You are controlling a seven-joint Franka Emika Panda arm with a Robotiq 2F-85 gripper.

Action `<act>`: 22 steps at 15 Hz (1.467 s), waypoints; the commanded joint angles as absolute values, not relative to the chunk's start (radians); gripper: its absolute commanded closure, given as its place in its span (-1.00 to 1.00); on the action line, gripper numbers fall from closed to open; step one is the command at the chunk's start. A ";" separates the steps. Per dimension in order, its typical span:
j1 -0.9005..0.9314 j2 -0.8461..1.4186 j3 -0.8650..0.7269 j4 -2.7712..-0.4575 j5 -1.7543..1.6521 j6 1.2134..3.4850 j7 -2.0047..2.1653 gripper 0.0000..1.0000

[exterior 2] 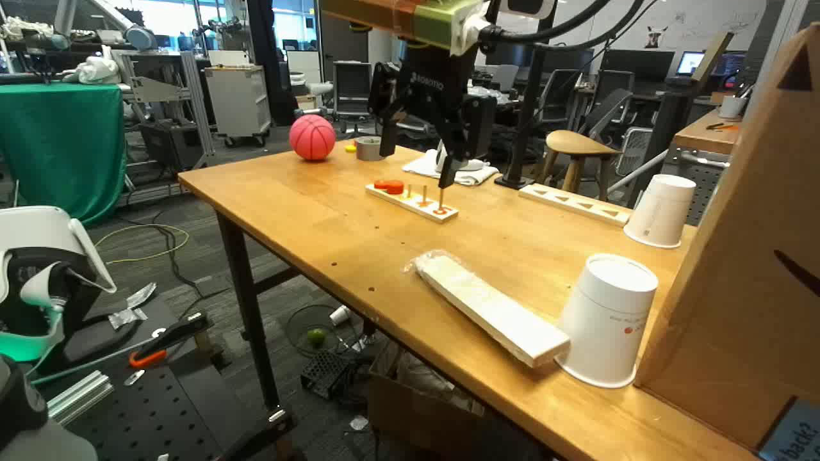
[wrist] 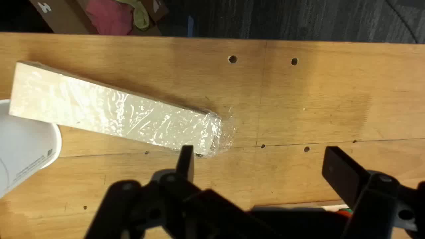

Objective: Move the orange discs to the first rod of the wooden rack

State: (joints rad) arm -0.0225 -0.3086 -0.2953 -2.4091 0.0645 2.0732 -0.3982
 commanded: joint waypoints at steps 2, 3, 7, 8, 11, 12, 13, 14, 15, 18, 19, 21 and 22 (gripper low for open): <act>-0.052 -0.307 -0.267 -2.400 0.074 2.071 -0.406 -1.00; -0.052 -0.309 -0.267 -2.399 0.074 2.071 -0.406 -1.00; -0.052 -0.309 -0.267 -2.399 0.074 2.071 -0.406 -1.00; -0.052 -0.309 -0.267 -2.399 0.074 2.071 -0.406 -1.00; -0.052 -0.309 -0.267 -2.399 0.074 2.071 -0.406 -1.00; -0.052 -0.309 -0.267 -2.399 0.074 2.071 -0.406 -1.00; -0.052 -0.309 -0.267 -2.399 0.074 2.071 -0.406 -1.00; -0.052 -0.309 -0.267 -2.399 0.074 2.071 -0.406 -1.00; -0.052 -0.309 -0.267 -2.399 0.074 2.071 -0.406 -1.00; -0.043 -0.324 -0.260 -2.415 0.077 2.084 -0.427 -1.00; -0.033 -0.333 -0.252 -2.426 0.088 2.093 -0.445 -1.00; -0.003 -0.344 -0.230 -2.443 0.105 2.136 -0.518 -1.00; 0.012 -0.336 -0.214 -2.439 0.112 2.156 -0.543 -1.00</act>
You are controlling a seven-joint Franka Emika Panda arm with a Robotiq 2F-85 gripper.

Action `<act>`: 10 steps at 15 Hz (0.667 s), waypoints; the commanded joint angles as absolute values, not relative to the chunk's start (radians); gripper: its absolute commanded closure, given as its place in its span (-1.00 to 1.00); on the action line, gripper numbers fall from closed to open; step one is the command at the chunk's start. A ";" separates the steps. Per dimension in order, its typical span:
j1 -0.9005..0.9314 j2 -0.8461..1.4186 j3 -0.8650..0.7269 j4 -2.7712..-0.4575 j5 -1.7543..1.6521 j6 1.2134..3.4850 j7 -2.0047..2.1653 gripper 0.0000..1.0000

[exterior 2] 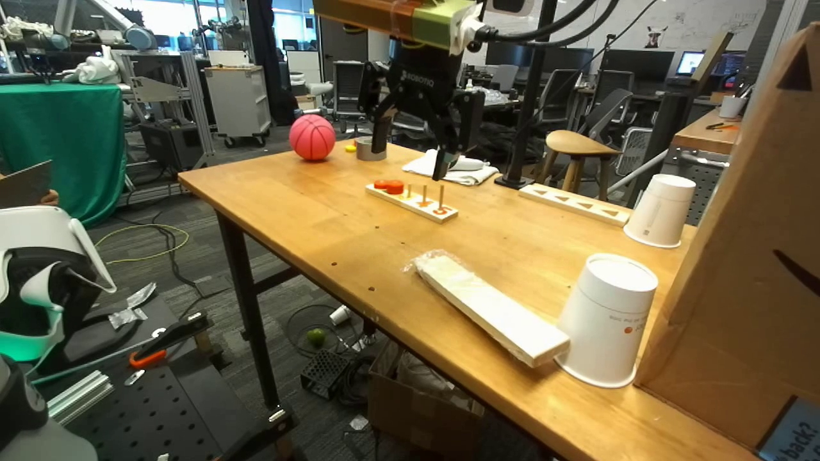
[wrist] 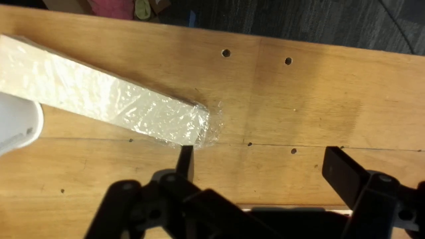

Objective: Move the orange discs to the first rod of the wooden rack

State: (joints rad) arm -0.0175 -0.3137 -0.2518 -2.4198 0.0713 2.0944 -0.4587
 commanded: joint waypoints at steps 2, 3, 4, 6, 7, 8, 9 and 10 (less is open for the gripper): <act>0.044 -0.310 -0.188 -2.420 0.122 2.186 -0.598 -1.00; 0.061 -0.298 -0.176 -2.409 0.125 2.201 -0.627 -1.00; 0.076 -0.276 -0.165 -2.392 0.126 2.212 -0.659 -1.00; 0.101 -0.237 -0.148 -2.356 0.125 2.226 -0.731 -1.00; 0.111 -0.208 -0.142 -2.331 0.125 2.227 -0.775 -1.00; 0.117 -0.183 -0.136 -2.306 0.126 2.222 -0.821 -1.00; 0.120 -0.152 -0.131 -2.272 0.125 2.210 -0.871 -1.00; 0.118 -0.121 -0.126 -2.237 0.124 2.198 -0.923 -1.00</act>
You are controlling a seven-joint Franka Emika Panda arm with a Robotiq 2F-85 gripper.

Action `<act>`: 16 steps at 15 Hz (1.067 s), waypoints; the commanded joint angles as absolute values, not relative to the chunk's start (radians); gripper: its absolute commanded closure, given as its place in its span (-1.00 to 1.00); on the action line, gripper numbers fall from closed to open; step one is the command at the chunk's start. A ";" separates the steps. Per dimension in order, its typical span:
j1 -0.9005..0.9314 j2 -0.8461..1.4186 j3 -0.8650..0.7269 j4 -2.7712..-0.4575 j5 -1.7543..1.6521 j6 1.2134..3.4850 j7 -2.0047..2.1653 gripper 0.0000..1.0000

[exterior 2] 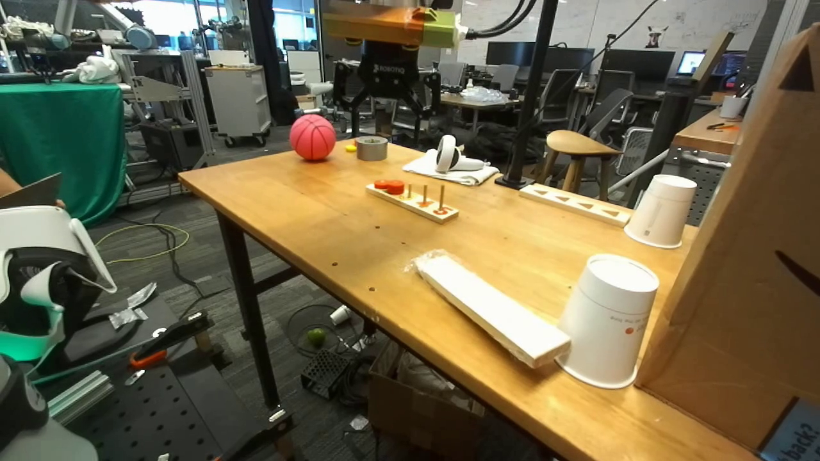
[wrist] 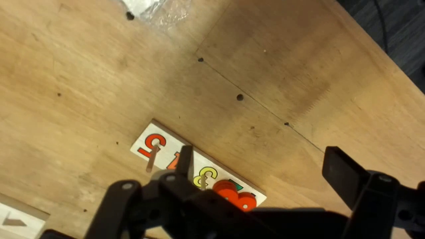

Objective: Move the orange discs to the first rod of the wooden rack

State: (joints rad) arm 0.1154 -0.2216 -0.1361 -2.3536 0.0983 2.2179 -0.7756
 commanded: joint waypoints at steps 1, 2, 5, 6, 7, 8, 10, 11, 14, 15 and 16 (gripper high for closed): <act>0.114 -0.094 -0.121 -2.203 0.124 2.185 -0.979 -1.00; 0.107 -0.063 -0.116 -2.168 0.126 2.175 -1.037 -1.00; 0.083 0.009 -0.097 -2.077 0.120 2.144 -1.206 -1.00; 0.074 0.021 -0.091 -2.061 0.113 2.136 -1.261 -1.00; 0.064 0.027 -0.086 -2.053 0.108 2.131 -1.318 -1.00; 0.051 0.019 -0.082 -2.064 0.103 2.138 -1.380 -1.00; 0.044 0.015 -0.067 -2.095 0.098 2.165 -1.314 -1.00; 0.039 0.017 -0.067 -2.094 0.098 2.165 -1.337 -1.00; 0.035 0.017 -0.067 -2.093 0.098 2.164 -1.358 -1.00; 0.035 0.017 -0.066 -2.093 0.098 2.163 -1.359 -1.00; 0.036 0.017 -0.065 -2.093 0.098 2.163 -1.359 -1.00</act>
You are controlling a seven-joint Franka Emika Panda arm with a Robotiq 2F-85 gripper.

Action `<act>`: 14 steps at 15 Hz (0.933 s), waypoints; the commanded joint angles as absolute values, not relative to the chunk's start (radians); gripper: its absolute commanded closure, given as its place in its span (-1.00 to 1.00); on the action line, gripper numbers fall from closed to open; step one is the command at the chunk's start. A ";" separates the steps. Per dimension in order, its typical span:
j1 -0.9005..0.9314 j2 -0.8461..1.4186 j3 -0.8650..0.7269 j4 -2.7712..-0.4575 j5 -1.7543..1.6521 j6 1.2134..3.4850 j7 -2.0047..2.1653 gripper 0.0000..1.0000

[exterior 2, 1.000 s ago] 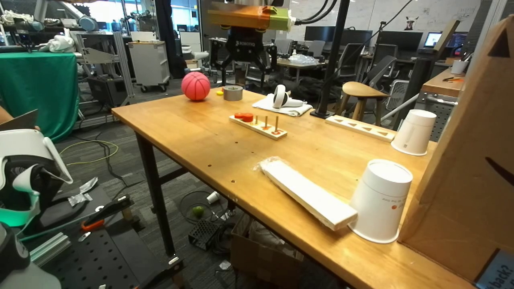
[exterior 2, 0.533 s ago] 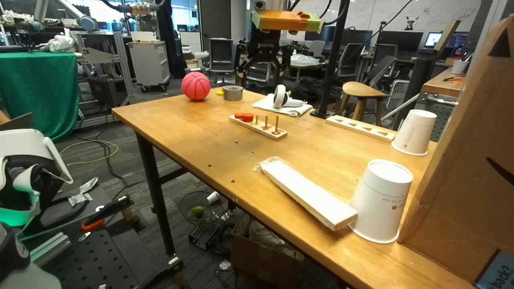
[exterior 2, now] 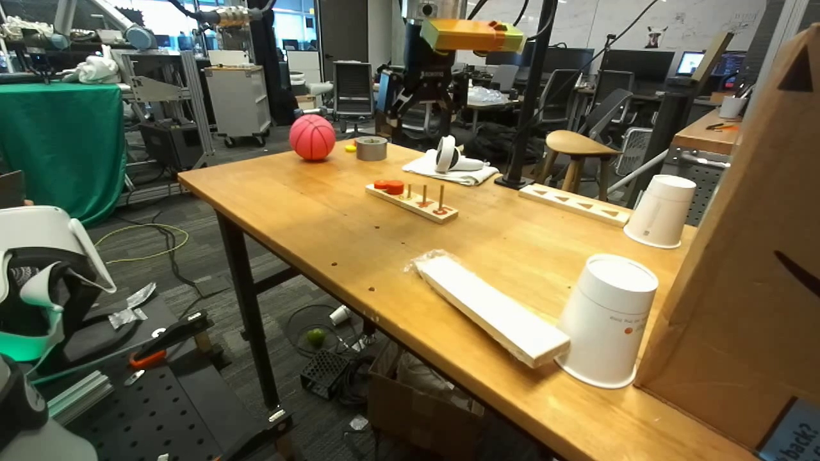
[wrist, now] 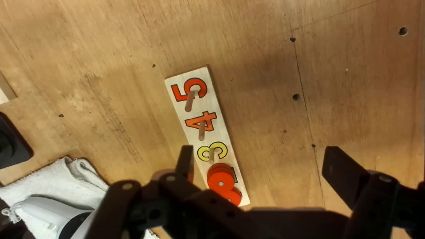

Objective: Move the orange discs to the first rod of the wooden rack

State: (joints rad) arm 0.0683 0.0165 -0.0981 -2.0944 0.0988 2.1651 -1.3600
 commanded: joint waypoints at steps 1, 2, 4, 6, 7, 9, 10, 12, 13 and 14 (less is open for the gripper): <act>0.036 0.017 -0.065 -2.093 0.098 2.163 -1.359 -1.00; 0.041 0.009 -0.057 -2.098 0.071 2.182 -1.381 -1.00; 0.049 0.008 -0.038 -2.095 0.007 2.202 -1.417 -1.00; 0.054 0.015 -0.019 -2.082 -0.066 2.201 -1.444 -1.00; 0.057 0.022 -0.007 -2.072 -0.100 2.194 -1.458 -1.00; 0.063 0.037 0.016 -2.059 -0.150 2.195 -1.500 -1.00; 0.065 0.047 0.025 -2.047 -0.158 2.198 -1.520 -1.00; 0.069 0.077 0.045 -2.016 -0.150 2.206 -1.562 -1.00; 0.069 0.093 0.053 -1.995 -0.145 2.203 -1.580 -1.00; 0.072 0.116 0.063 -1.965 -0.137 2.198 -1.595 -1.00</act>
State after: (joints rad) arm 0.0691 0.0474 0.0413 -2.0589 -0.1375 2.1979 -1.5330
